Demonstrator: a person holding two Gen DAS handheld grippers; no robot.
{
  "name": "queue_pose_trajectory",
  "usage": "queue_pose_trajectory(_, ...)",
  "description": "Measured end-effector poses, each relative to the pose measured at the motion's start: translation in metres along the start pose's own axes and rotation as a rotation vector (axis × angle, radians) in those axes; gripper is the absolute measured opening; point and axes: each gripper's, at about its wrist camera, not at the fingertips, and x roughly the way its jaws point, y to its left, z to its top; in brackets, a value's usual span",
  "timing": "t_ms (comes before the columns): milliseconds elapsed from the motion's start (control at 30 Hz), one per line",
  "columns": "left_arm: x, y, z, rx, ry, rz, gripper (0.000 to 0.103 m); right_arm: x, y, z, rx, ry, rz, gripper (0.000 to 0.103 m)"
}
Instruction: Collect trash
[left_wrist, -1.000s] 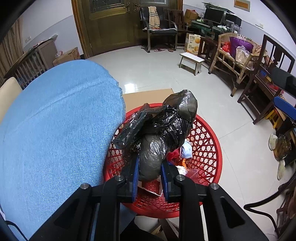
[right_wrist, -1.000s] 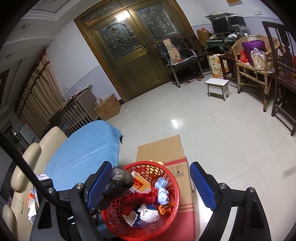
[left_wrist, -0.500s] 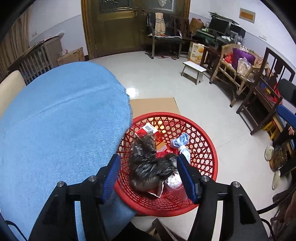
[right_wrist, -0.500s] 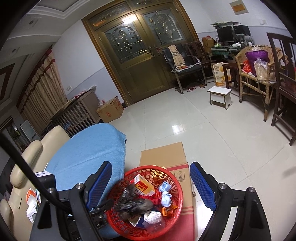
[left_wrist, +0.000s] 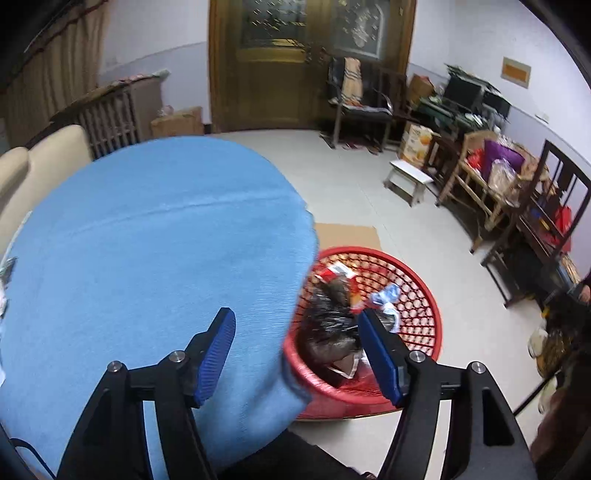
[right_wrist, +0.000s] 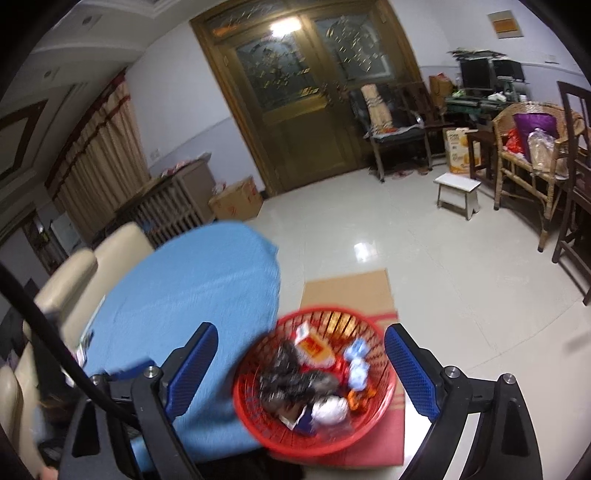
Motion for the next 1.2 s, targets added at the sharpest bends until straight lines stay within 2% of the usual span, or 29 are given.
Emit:
queue_pose_trajectory(67, -0.014, 0.009, -0.006, -0.018, -0.028, 0.027, 0.079, 0.011, 0.008, -0.016, -0.029, 0.052, -0.002, 0.096)
queue_pose_trajectory(233, -0.042, 0.035, -0.025, -0.081, -0.057, 0.102, 0.079, 0.036, 0.017, -0.064, -0.081, 0.178, -0.037, 0.097)
queue_pose_trajectory(333, -0.052, 0.045, -0.033, -0.109, -0.066, 0.139, 0.081, 0.042, 0.021, -0.083, -0.104, 0.217, -0.05, 0.096)
queue_pose_trajectory(467, -0.058, 0.049, -0.041, -0.131, -0.059, 0.159, 0.081, 0.043, 0.033, -0.092, -0.138, 0.226, -0.08, 0.096)
queue_pose_trajectory(667, -0.065, 0.045, -0.049, -0.12, -0.072, 0.186, 0.081, 0.043, 0.048, -0.097, -0.16, 0.221, -0.067, 0.097)
queue_pose_trajectory(1200, -0.061, 0.037, -0.051, -0.091, -0.057, 0.21, 0.081, 0.032, 0.052, -0.092, -0.168, 0.157, -0.089, 0.097)
